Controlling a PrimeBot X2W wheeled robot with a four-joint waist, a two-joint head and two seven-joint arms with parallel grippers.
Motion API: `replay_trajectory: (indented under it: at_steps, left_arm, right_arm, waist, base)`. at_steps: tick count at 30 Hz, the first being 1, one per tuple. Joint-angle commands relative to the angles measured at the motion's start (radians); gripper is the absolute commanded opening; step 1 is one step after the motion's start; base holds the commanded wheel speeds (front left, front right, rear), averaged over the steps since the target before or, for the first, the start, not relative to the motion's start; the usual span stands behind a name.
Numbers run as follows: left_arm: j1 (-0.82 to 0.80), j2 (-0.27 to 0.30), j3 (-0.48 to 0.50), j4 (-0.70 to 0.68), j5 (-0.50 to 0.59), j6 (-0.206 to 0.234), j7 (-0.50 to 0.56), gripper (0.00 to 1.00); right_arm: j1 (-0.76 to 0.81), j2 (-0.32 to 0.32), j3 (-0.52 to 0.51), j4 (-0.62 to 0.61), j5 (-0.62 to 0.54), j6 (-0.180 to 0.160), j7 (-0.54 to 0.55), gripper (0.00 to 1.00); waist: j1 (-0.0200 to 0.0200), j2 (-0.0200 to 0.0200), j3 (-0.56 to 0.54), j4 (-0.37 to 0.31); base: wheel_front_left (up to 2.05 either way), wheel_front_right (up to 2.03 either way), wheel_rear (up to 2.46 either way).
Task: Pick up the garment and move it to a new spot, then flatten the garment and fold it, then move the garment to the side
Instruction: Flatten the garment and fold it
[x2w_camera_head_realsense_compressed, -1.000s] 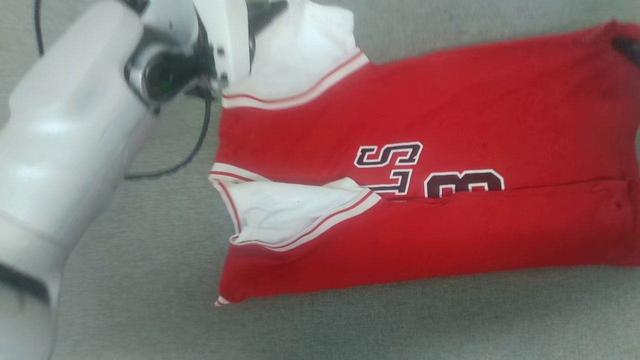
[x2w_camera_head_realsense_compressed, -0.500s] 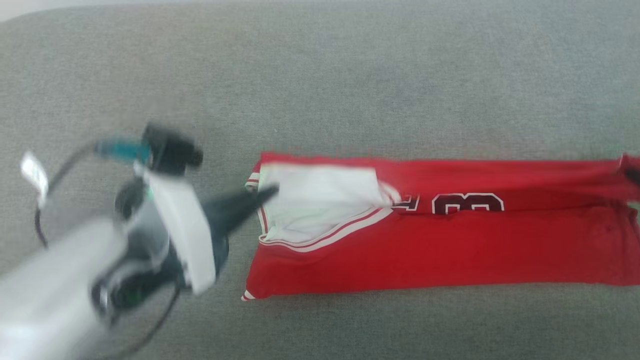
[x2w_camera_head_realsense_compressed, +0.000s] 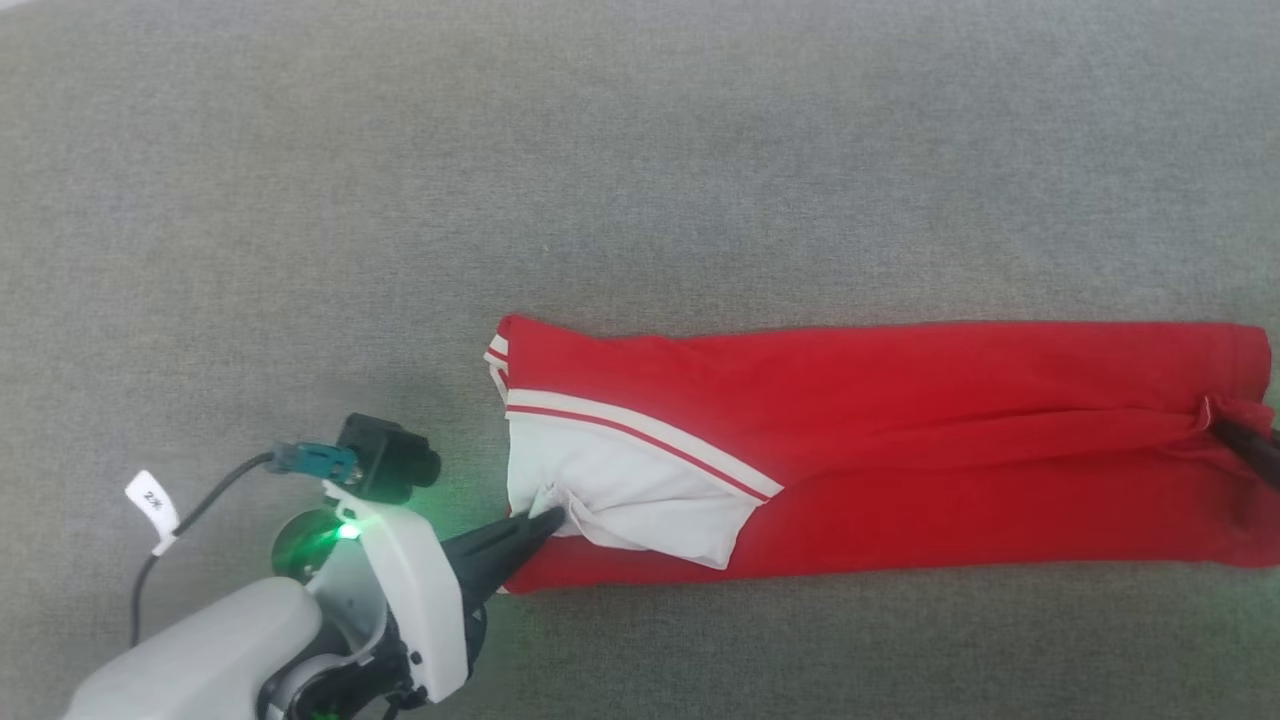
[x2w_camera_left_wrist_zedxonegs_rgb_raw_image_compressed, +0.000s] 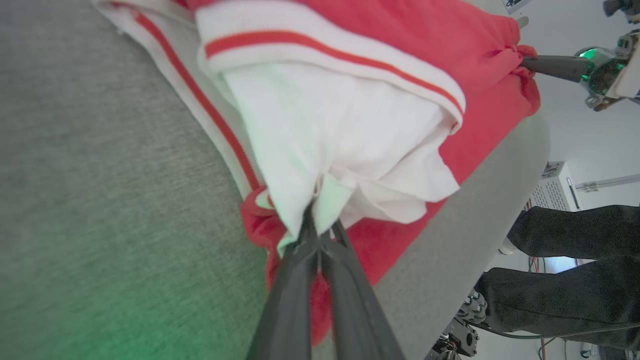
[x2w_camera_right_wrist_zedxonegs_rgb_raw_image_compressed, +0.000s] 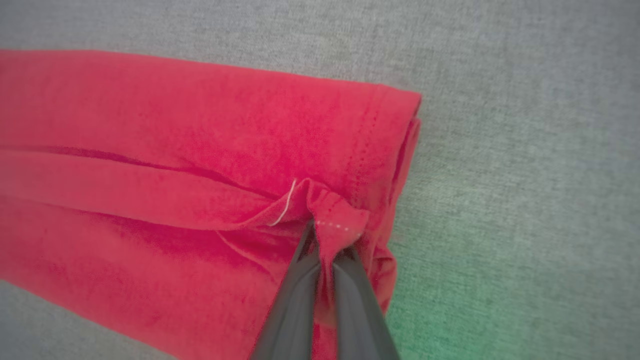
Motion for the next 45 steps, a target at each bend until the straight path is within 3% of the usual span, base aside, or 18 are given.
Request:
replay_trajectory:
  at_steps: [1, 2, 3, 4, 5, 6, 12, 16, 20, 22, 28, 33, 36, 38, 39, 40, 42, 45]
  left_arm:
    - [0.001, -0.016, -0.001, 0.018, 0.002, -0.007, -0.011, 0.0]
    - [-0.003, -0.022, -0.007, 0.04, 0.017, -0.012, -0.016, 0.03]
    - [-0.005, -0.03, -0.012, 0.057, 0.026, -0.017, -0.022, 0.22]
    - [-0.004, -0.04, -0.008, 0.07, 0.032, -0.021, -0.036, 0.45]
    - [0.002, -0.05, -0.003, 0.079, 0.031, -0.025, -0.051, 0.95]
    - [0.01, -0.056, 0.002, 0.082, 0.028, -0.029, -0.068, 1.0]
    - [0.07, -0.07, 0.053, 0.063, 0.012, -0.03, -0.214, 1.0]
    - [0.141, -0.101, 0.118, 0.064, -0.002, -0.013, -0.312, 1.0]
    - [0.191, -0.163, 0.196, 0.131, 0.054, 0.01, -0.331, 1.0]
    - [0.22, -0.212, 0.283, 0.161, 0.091, -0.001, -0.331, 1.0]
    - [0.302, -0.345, 0.539, 0.213, 0.362, -0.026, -0.332, 1.0]
    - [0.358, -0.455, 0.763, 0.155, 0.669, -0.001, -0.332, 1.0]
    - [0.396, -0.527, 0.854, 0.116, 0.804, -0.015, -0.332, 1.0]
    - [0.41, -0.546, 0.877, 0.116, 0.833, -0.027, -0.332, 1.0]
    - [0.42, -0.562, 0.892, 0.121, 0.863, -0.04, -0.332, 1.0]
    - [0.423, -0.581, 0.911, 0.121, 0.878, -0.05, -0.332, 1.0]
    - [0.436, -0.606, 0.937, 0.133, 0.921, -0.07, -0.332, 1.0]
    - [0.448, -0.631, 0.971, 0.137, 0.962, -0.086, -0.332, 1.0]
  right_arm:
    - [-0.001, 0.009, 0.003, 0.007, -0.009, 0.0, 0.005, 0.0]
    - [-0.006, 0.014, 0.005, 0.01, -0.016, 0.0, 0.004, 0.0]
    - [-0.008, 0.023, 0.005, 0.012, -0.019, -0.001, -0.002, 0.39]
    - [-0.005, 0.027, 0.003, 0.013, -0.014, 0.0, -0.004, 0.98]
    - [-0.003, 0.026, -0.003, 0.01, -0.011, 0.0, -0.01, 1.0]
    - [0.0, 0.024, -0.012, 0.006, -0.004, 0.0, -0.016, 1.0]
    - [0.062, -0.013, -0.065, -0.011, 0.07, 0.0, -0.03, 1.0]
    - [0.129, -0.023, -0.105, 0.044, 0.14, 0.0, -0.009, 1.0]
    - [0.161, -0.018, -0.112, 0.097, 0.172, 0.0, 0.034, 1.0]
    - [0.167, -0.009, -0.11, 0.117, 0.182, 0.0, 0.058, 1.0]
    - [0.149, 0.038, -0.075, 0.156, 0.17, 0.0, 0.161, 1.0]
    - [0.127, 0.088, -0.049, 0.163, 0.141, 0.0, 0.227, 1.0]
    - [0.119, 0.117, -0.036, 0.173, 0.121, 0.002, 0.257, 1.0]
    - [0.115, 0.127, -0.031, 0.181, 0.112, 0.002, 0.267, 1.0]
    - [0.111, 0.137, -0.024, 0.187, 0.099, 0.002, 0.279, 0.89]
    - [0.109, 0.148, -0.02, 0.192, 0.092, 0.002, 0.29, 0.44]
    - [0.099, 0.168, -0.02, 0.199, 0.08, 0.003, 0.301, 0.0]
    - [0.085, 0.186, -0.029, 0.209, 0.066, 0.002, 0.312, 0.0]
  waist:
    - [0.0, 0.0, 0.002, -0.002]
    - [0.0, 0.0, 0.003, -0.002]
    - [0.0, 0.0, 0.001, -0.003]
    - [0.0, 0.0, -0.001, -0.002]
    - [0.0, 0.0, -0.004, -0.002]
    - [0.0, 0.0, -0.008, 0.0]
    - [0.0, 0.0, -0.042, 0.03]
    - [0.0, 0.0, -0.062, 0.079]
    - [0.0, 0.0, -0.065, 0.117]
    - [0.0, 0.0, -0.064, 0.129]
    - [0.0, 0.0, -0.064, 0.15]
    - [0.0, 0.0, -0.068, 0.158]
    - [0.0, 0.0, -0.069, 0.158]
    - [0.0, 0.0, -0.068, 0.156]
    - [0.0, 0.0, -0.067, 0.155]
    - [0.0, 0.0, -0.066, 0.154]
    - [0.0, 0.0, -0.065, 0.15]
    - [0.0, 0.0, -0.065, 0.138]
  base:
    - [0.0, 0.0, 0.0]
    - [0.0, 0.0, 0.0]
    - [0.0, 0.0, 0.0]
    - [0.0, 0.0, 0.0]
    - [0.0, 0.0, 0.0]
    - [0.0, 0.0, 0.0]
    - [0.0, 0.0, 0.0]
    - [0.0, 0.0, 0.0]
    - [0.0, 0.0, 0.0]
    - [0.0, 0.0, 0.0]
    - [0.0, 0.0, 0.0]
    - [0.0, 0.0, 0.0]
    - [0.0, 0.0, 0.0]
    - [0.0, 0.0, 0.0]
    - [0.0, 0.0, 0.0]
    - [0.0, 0.0, 0.0]
    - [0.0, 0.0, 0.0]
    - [0.0, 0.0, 0.0]
